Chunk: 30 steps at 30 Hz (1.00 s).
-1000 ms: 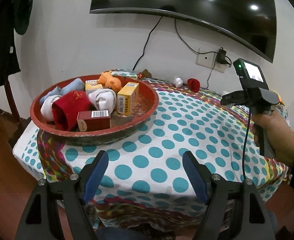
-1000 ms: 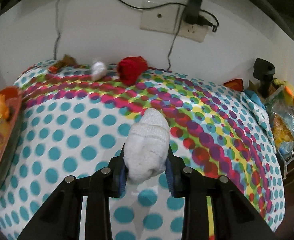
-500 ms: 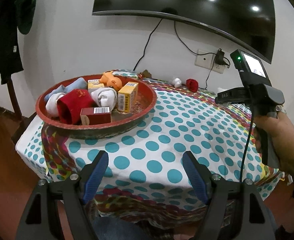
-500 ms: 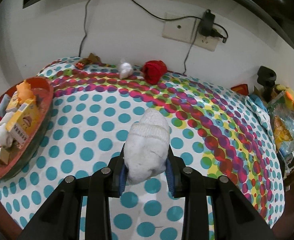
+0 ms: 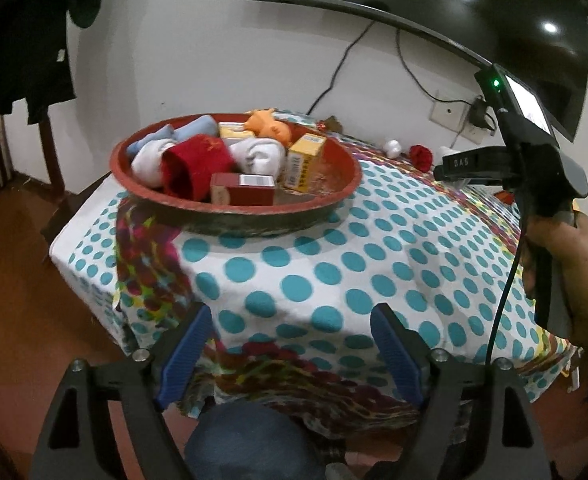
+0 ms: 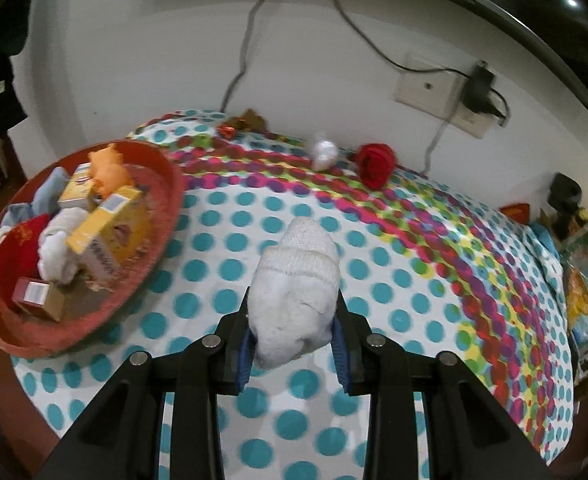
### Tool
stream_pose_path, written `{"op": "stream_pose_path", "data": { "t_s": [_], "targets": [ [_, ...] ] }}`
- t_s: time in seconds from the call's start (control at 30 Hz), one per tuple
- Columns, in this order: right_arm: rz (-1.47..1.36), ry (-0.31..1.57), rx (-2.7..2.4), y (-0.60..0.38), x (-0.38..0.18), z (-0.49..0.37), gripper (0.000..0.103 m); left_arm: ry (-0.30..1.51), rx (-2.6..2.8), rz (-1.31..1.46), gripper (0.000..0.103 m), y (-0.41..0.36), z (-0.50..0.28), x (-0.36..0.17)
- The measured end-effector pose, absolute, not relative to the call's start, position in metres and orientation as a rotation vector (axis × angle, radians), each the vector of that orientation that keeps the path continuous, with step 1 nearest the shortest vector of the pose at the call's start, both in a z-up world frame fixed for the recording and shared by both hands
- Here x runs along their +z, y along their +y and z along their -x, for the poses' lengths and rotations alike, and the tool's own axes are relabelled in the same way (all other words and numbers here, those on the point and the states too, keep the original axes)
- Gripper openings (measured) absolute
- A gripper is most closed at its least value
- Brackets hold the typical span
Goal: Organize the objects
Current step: 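Carry the white sock to the red tray and open the right gripper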
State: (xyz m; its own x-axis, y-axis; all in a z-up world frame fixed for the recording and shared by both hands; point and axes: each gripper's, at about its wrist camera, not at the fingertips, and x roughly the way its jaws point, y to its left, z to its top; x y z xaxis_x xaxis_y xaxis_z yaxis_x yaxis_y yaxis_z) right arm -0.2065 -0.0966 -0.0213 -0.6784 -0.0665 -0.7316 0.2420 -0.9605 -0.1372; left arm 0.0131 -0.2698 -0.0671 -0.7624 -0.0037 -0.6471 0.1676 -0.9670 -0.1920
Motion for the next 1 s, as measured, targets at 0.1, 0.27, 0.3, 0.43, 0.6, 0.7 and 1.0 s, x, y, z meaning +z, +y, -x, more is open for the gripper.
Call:
{"op": "stream_pose_path", "data": {
  "t_s": [0.1, 0.27, 0.3, 0.43, 0.6, 0.7, 1.0],
  "targets": [
    [-1.15, 0.345, -2.674, -0.12, -0.019, 0.204, 0.03, 0.373, -2.824, -1.015, 0.085, -0.277, -0.015, -0.065],
    [-1.124, 0.333, -2.566, -0.165, -0.017, 0.198, 0.031, 0.309, -2.79, -0.97, 0.087, -0.282, -0.015, -0.064],
    [-1.118, 0.333, -2.539, -0.176, -0.018, 0.195, 0.032, 0.304, -2.779, -0.968, 0.087, -0.284, -0.014, -0.064],
    [-1.095, 0.378, -2.45, -0.212, -0.023, 0.186, 0.032, 0.294, -2.725, -0.951, 0.087, -0.293, -0.013, -0.066],
    [-1.12, 0.385, -2.394, -0.236, -0.038, 0.182, 0.033, 0.308, -2.674, -0.985, 0.087, -0.302, -0.011, -0.072],
    [-1.136, 0.378, -2.379, -0.243, -0.045, 0.182, 0.033, 0.31, -2.668, -0.99, 0.087, -0.303, -0.01, -0.073],
    [-1.17, 0.35, -2.353, -0.25, -0.057, 0.185, 0.033, 0.315, -2.653, -0.997, 0.088, -0.304, -0.009, -0.075]
  ]
}}
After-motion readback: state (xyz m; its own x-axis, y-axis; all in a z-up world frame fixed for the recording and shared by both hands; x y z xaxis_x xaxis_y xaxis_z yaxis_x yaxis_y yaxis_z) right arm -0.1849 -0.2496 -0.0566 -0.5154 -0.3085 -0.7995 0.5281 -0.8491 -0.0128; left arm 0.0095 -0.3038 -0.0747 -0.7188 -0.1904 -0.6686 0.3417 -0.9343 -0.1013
